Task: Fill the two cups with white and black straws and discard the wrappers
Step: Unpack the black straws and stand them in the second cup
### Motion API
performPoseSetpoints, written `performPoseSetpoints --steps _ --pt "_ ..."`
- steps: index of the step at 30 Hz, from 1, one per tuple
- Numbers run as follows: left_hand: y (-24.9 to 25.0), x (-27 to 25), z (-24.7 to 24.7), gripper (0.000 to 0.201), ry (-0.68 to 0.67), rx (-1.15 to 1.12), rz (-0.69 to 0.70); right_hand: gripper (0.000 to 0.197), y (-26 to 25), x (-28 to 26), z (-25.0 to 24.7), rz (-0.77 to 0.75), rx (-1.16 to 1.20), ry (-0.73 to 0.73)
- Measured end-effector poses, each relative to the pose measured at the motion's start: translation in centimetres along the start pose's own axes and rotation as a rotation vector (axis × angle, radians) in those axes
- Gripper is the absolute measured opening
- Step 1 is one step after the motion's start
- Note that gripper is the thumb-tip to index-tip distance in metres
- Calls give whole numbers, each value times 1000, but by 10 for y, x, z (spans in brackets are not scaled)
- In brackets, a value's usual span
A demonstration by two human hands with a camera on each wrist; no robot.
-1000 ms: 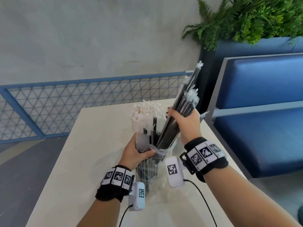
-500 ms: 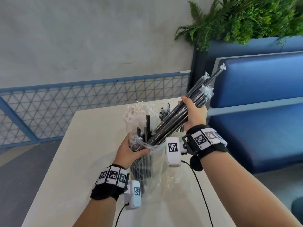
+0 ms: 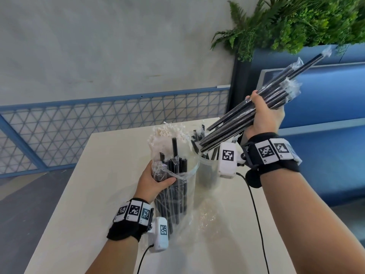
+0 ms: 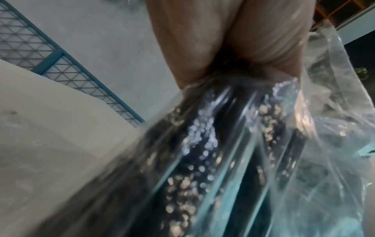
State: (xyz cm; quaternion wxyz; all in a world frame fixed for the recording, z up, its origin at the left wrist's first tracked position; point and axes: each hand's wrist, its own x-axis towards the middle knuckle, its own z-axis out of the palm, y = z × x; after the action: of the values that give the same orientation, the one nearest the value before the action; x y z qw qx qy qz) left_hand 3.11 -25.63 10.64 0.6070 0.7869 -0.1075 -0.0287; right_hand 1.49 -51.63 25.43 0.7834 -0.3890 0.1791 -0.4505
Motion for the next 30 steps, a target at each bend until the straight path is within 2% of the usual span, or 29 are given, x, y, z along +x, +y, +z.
performPoseSetpoints --steps 3,6,8,12,15,17,19,21,23,24,26,30 --pt "1 1 1 60 -2 12 -5 41 7 0 5 -150 -284 -40" --pt "3 4 5 68 -21 11 -8 41 29 -11 4 -244 -520 -194" --pt "6 4 8 75 -34 18 -10 38 48 -18 -2 -232 -610 -275" --pt "13 3 13 69 -40 0 5 32 83 -23 -23 -127 -750 -361" --pt "13 2 15 69 -48 -8 8 49 96 -23 -32 -43 -891 -362" --pt "11 2 15 67 -49 -4 21 58 94 -22 -30 -120 -859 -356" --pt "11 4 15 66 -50 -1 35 60 85 -21 -21 -286 -753 -407" --pt "10 6 15 66 -59 -2 42 57 80 -17 -12 -450 -808 -531" --pt "9 7 15 67 -63 -2 36 39 87 -12 -8 -551 -971 -685" --pt "9 8 15 68 -61 -1 32 30 95 -10 -10 -557 -1038 -736" --pt "9 8 14 69 -52 -6 17 26 111 -6 -18 -506 -1149 -777" --pt "7 9 13 70 -46 -29 -3 29 126 -4 -29 -449 -1241 -723"
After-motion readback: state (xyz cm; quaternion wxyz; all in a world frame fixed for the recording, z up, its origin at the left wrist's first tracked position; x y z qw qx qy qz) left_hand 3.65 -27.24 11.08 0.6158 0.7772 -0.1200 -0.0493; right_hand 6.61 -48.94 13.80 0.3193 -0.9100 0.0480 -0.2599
